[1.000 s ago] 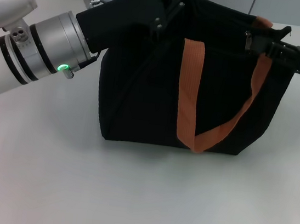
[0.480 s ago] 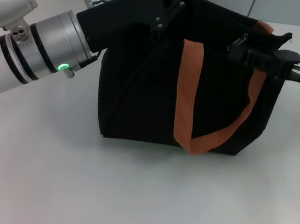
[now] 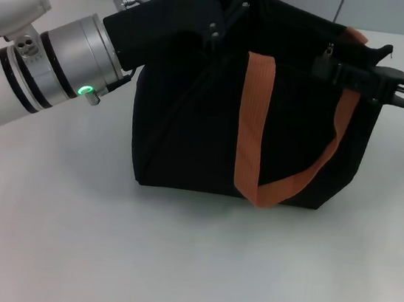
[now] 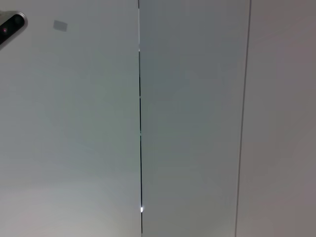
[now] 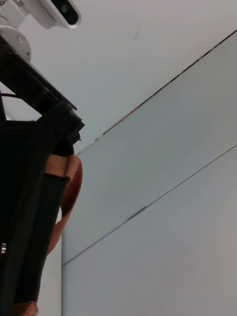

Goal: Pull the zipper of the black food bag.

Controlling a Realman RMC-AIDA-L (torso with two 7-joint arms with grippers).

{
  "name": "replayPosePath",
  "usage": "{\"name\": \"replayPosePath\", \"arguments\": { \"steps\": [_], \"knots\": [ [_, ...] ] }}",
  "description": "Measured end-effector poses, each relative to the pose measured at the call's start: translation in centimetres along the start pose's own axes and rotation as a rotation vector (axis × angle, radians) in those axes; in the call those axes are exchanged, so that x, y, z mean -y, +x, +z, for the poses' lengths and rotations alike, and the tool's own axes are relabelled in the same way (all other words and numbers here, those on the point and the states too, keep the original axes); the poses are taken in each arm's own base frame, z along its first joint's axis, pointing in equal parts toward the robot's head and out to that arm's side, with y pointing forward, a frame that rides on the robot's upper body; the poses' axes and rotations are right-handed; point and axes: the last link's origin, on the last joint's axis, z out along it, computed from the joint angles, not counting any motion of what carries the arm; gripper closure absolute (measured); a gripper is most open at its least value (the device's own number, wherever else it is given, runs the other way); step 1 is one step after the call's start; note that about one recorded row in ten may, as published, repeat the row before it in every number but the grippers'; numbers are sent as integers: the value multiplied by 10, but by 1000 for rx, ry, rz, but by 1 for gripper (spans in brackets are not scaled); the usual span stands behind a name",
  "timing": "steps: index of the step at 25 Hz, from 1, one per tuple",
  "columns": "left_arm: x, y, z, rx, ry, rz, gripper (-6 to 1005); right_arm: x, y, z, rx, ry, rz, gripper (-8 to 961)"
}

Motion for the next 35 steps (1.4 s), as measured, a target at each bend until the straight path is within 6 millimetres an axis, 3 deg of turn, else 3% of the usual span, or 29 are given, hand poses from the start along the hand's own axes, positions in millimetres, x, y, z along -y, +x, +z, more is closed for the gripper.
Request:
{"name": "replayPosePath", "arguments": {
  "steps": [12,20,35],
  "knots": [
    [0,-1,-3,-5,8,-8,971,0,2,2,39,-17,49,649],
    [-2,-2,-3,-4,3,-11,971,0,3,2,48,-21,59,953],
    [-3,-2,-6,-11,4,-16,971,7,8,-9,61,27,115,954]
  ]
}}
